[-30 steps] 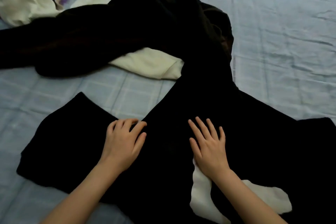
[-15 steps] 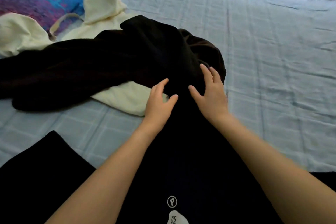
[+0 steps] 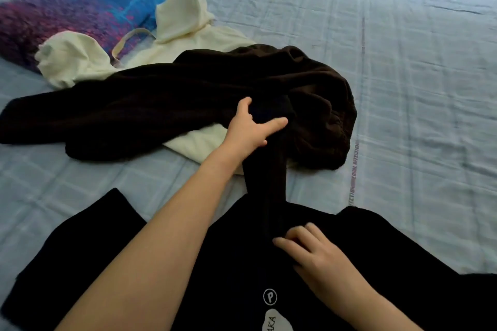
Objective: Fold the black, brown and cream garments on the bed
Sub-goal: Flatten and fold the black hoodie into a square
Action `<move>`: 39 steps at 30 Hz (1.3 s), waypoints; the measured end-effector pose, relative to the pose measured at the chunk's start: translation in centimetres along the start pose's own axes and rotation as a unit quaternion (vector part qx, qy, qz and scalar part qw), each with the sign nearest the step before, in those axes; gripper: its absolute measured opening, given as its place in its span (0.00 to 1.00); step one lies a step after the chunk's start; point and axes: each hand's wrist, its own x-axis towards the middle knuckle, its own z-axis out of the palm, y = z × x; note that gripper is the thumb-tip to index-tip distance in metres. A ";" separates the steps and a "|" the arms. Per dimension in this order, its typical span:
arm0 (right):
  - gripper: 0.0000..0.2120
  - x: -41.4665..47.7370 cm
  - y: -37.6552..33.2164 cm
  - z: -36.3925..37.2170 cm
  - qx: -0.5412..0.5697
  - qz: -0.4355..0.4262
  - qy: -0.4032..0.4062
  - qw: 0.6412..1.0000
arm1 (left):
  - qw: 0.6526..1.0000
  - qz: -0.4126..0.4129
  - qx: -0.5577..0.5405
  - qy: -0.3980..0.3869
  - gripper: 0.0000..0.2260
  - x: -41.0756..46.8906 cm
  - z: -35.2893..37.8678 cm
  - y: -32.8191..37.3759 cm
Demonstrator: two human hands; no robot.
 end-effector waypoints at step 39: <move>0.22 0.0 -3.7 -7.7 0.623 0.306 0.177 0.698 | 0.963 0.046 -0.172 -0.202 0.23 -15.6 -1.0 -0.3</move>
